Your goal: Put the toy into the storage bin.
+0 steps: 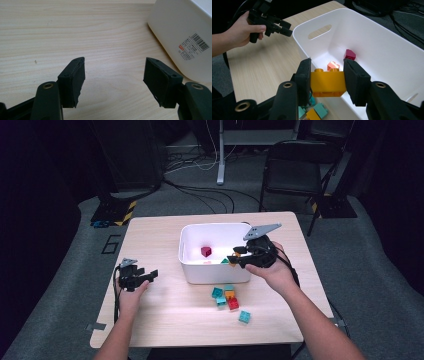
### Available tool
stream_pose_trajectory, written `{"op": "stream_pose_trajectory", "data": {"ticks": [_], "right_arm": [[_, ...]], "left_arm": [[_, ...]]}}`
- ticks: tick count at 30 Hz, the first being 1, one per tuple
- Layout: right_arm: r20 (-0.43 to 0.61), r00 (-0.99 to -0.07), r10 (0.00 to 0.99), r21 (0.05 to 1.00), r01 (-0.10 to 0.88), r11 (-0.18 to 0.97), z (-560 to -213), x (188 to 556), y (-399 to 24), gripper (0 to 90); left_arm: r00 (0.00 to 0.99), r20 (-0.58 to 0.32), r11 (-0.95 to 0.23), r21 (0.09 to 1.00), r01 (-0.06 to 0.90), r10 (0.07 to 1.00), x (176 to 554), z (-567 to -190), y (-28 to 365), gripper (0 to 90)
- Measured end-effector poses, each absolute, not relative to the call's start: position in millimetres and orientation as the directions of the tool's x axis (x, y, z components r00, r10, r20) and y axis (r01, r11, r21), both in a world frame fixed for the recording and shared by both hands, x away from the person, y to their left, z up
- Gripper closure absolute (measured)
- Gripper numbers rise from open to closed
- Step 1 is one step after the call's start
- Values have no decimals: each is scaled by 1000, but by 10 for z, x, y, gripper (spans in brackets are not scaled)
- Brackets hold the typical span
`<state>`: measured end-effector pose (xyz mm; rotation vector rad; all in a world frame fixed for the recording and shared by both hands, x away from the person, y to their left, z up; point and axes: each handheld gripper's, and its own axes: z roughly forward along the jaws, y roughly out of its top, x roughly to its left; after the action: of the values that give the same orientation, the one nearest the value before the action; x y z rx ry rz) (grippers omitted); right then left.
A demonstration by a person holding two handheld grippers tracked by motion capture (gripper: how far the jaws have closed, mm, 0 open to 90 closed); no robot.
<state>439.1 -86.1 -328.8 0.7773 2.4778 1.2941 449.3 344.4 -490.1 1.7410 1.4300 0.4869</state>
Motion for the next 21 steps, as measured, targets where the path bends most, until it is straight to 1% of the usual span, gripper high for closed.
{"op": "stream_pose_trajectory", "data": {"ticks": [12, 21], "right_arm": [[9, -804, 594, 810, 355, 468, -3220, 4700, -740, 585], [1, -792, 610, 797, 369, 478, -3269, 4911, -604, 585]], "left_arm": [[283, -196, -25, 780, 625, 939, 4495, -4901, 3447, 333], [281, -197, -22, 782, 623, 939, 4495, -4899, 3455, 333]]}}
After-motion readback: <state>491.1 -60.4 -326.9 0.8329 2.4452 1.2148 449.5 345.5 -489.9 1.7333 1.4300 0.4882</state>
